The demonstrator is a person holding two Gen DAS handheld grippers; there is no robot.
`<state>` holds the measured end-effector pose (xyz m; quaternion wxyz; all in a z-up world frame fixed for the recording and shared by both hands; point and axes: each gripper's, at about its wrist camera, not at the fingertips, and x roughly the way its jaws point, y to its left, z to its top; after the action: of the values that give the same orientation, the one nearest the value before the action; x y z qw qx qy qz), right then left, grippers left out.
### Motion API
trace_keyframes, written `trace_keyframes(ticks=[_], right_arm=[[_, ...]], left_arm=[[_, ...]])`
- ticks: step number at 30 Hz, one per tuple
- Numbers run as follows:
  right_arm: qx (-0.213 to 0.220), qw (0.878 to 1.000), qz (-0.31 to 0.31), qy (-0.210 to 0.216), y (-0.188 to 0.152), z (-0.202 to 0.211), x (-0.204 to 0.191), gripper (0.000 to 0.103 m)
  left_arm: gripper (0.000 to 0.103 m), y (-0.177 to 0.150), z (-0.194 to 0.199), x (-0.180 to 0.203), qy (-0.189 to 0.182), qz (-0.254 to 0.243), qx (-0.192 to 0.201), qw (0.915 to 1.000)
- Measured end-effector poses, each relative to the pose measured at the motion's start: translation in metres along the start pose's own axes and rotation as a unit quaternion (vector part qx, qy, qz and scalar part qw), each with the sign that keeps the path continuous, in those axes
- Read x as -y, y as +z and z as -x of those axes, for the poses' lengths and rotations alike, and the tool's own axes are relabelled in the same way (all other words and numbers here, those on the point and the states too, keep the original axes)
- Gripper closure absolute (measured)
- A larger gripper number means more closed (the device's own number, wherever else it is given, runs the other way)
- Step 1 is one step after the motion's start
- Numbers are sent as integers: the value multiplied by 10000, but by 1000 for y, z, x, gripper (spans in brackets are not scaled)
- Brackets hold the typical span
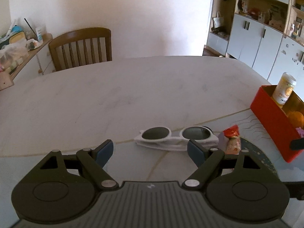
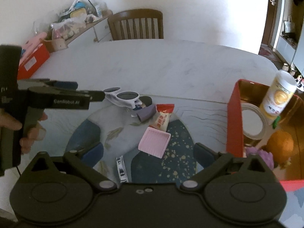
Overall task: Organize rigid objects
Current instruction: 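Grasp the white sunglasses with the left tool while the right tool grasps the pink square tray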
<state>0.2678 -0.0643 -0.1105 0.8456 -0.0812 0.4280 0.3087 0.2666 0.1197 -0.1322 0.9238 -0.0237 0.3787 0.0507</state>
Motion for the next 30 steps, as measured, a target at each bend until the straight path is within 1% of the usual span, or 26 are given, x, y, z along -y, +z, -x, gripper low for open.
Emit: trace_keyframes(ticks=[2, 5, 6, 8, 13, 17, 22, 25, 27, 28, 30], right_arm=[[-28, 9999, 76, -63, 2, -6, -1, 5], [-98, 9999, 68, -68, 5, -13, 0, 7], [-114, 9999, 65, -64, 6, -15, 0, 8], [-162, 9998, 93, -110, 8, -21, -1, 11], [-296, 9994, 105, -115, 11, -35, -4, 16], [-424, 9988, 76, -248, 11, -46, -5, 22], [-430, 9985, -26, -347, 12, -55, -7, 29], [-417, 9983, 11, -411, 12, -58, -12, 33], [-430, 9980, 43, -462, 11, -60, -15, 38], [-444, 9979, 45, -471, 11, -61, -16, 40], [-476, 9976, 41, -492, 9, -63, -17, 47]], left_arm=[[18, 5, -7, -6, -22, 163, -42, 9999], [18, 12, -16, -18, -169, 616, -87, 9979], [18, 15, -20, -21, -147, 734, -140, 9971], [18, 20, -29, -23, -70, 805, -271, 9964], [18, 22, -45, -12, -17, 626, -363, 9974], [18, 20, -52, -6, 12, 586, -427, 9974], [18, 16, -59, -5, 89, 652, -520, 9965], [19, 11, -60, -2, 93, 585, -529, 9968], [19, 7, -59, 0, 102, 521, -516, 9973], [21, 5, -58, 2, 125, 444, -485, 9978], [27, 3, -56, 5, 148, 291, -439, 9985]])
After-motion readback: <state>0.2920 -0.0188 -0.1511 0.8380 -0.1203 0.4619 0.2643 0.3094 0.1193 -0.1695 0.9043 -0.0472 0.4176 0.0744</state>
